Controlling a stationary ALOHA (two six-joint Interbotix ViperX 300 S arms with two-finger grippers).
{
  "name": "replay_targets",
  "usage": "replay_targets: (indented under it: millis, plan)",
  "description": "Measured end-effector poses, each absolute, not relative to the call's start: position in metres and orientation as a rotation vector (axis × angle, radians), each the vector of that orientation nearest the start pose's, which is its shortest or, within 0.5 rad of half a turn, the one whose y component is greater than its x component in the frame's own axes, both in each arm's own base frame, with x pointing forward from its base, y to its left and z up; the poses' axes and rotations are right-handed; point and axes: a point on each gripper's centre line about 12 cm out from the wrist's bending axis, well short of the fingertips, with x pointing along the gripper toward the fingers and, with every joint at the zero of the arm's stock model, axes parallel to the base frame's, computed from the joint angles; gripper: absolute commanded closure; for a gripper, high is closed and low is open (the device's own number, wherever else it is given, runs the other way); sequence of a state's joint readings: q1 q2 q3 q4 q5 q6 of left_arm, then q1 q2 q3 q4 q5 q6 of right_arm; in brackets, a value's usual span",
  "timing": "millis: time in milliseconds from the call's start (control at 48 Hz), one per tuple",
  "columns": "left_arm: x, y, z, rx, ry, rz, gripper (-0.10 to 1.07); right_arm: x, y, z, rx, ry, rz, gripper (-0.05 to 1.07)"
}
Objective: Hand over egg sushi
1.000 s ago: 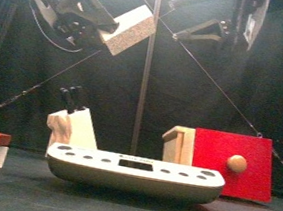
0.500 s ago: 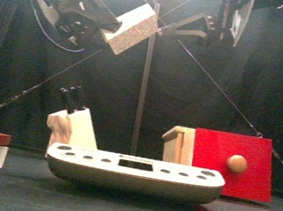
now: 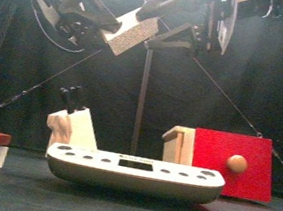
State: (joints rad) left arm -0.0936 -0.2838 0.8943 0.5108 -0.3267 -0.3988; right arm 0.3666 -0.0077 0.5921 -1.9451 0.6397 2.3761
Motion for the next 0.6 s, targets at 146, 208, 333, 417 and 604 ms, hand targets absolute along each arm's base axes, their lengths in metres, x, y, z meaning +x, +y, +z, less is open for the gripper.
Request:
replay_targets:
  millis: [146, 208, 333, 417, 604]
  plan:
    - [0.3267, -0.0495, 0.2214, 0.083, 0.317, -0.266, 0.38, 0.3989, 0.0829, 0.2316, 0.202, 0.243, -0.262, 0.23]
    - [0.3268, -0.0490, 0.2214, 0.083, 0.317, -0.264, 0.38, 0.3989, 0.0830, 0.2315, 0.198, 0.245, -0.260, 0.28]
    - [0.3267, -0.0495, 0.2214, 0.082, 0.317, -0.266, 0.37, 0.3989, 0.0837, 0.2309, 0.199, 0.250, -0.255, 0.37]
    - [0.3267, -0.0495, 0.2214, 0.085, 0.317, -0.266, 0.36, 0.3989, 0.0838, 0.2307, 0.202, 0.252, -0.255, 0.41]
    - [0.3265, -0.0499, 0.2212, 0.093, 0.318, -0.271, 0.28, 0.3987, 0.0839, 0.2302, 0.206, 0.256, -0.255, 0.44]
